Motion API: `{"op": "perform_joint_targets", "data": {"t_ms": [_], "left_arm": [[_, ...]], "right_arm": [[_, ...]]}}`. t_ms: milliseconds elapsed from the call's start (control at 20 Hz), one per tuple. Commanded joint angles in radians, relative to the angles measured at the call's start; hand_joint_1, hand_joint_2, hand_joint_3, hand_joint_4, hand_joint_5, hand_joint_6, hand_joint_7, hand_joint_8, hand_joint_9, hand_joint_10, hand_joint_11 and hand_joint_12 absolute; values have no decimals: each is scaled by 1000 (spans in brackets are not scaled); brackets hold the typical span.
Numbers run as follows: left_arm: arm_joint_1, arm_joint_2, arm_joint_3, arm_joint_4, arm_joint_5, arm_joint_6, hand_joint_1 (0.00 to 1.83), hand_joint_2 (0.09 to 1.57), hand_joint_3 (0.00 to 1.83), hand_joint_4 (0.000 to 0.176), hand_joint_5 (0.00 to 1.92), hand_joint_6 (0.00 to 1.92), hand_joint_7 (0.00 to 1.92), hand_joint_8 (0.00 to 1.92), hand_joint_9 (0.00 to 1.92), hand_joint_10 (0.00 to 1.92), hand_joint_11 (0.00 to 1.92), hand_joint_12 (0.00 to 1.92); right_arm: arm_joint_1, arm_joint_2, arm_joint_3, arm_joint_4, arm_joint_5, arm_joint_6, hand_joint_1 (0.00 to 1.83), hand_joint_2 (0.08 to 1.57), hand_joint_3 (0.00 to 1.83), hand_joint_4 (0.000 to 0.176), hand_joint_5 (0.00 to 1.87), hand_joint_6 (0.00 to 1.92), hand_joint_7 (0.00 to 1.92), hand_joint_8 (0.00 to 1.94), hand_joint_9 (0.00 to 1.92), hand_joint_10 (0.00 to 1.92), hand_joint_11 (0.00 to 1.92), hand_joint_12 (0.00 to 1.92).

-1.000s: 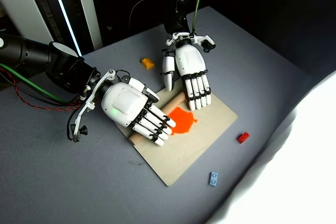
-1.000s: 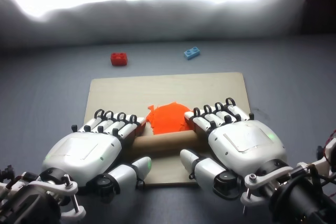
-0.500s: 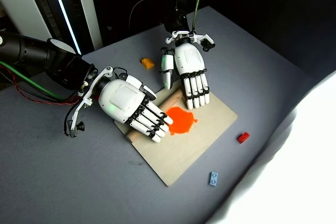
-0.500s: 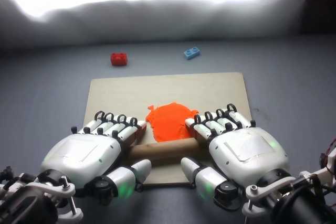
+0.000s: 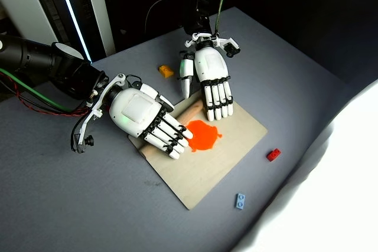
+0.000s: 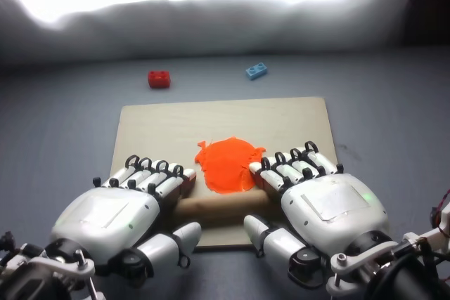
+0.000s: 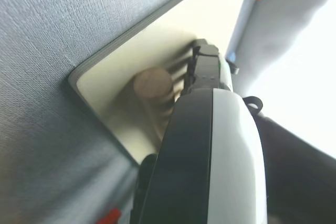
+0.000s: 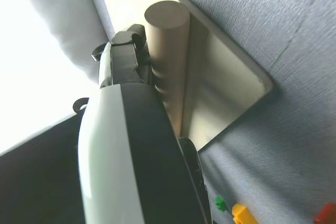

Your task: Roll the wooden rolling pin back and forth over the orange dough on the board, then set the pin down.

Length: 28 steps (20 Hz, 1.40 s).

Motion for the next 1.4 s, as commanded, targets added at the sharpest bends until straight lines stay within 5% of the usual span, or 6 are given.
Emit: {"op": "perform_joint_targets", "data": {"t_ms": [0,200,550,1050,1150,1350], "left_arm": [[9,-8,-5,17,-39,-3,0,1571,3,0,105,0,141,0,103,1,0,132],[14,-43,18,30,-74,-14,0,1566,0,0,146,3,186,2,145,3,0,249],[-5,-100,76,30,-82,-9,0,1569,2,0,118,0,163,0,122,0,0,147],[-14,-93,81,30,-82,-12,0,1569,7,0,152,6,191,2,147,6,0,249],[-16,-91,82,30,-82,-14,0,1559,2,0,147,2,170,0,134,1,0,220],[-30,-60,67,30,-48,-17,0,1566,1,0,119,0,157,0,130,0,0,168]], "right_arm": [[-10,1,-7,-43,-48,-6,0,1571,59,0,263,10,277,5,225,7,0,428],[-19,1,-10,-43,-49,-12,0,1568,53,0,258,7,271,5,220,5,0,435],[-23,1,-10,-43,-49,-9,0,1571,50,0,258,10,267,4,215,8,0,439],[-24,5,-10,-43,-49,-9,0,1571,51,0,264,8,278,3,223,7,0,453],[-23,6,-8,-43,-50,-9,0,1571,46,0,215,4,226,1,174,2,0,276],[-7,7,2,-81,-84,-2,0,1571,50,0,271,19,281,6,227,15,0,453]]}}
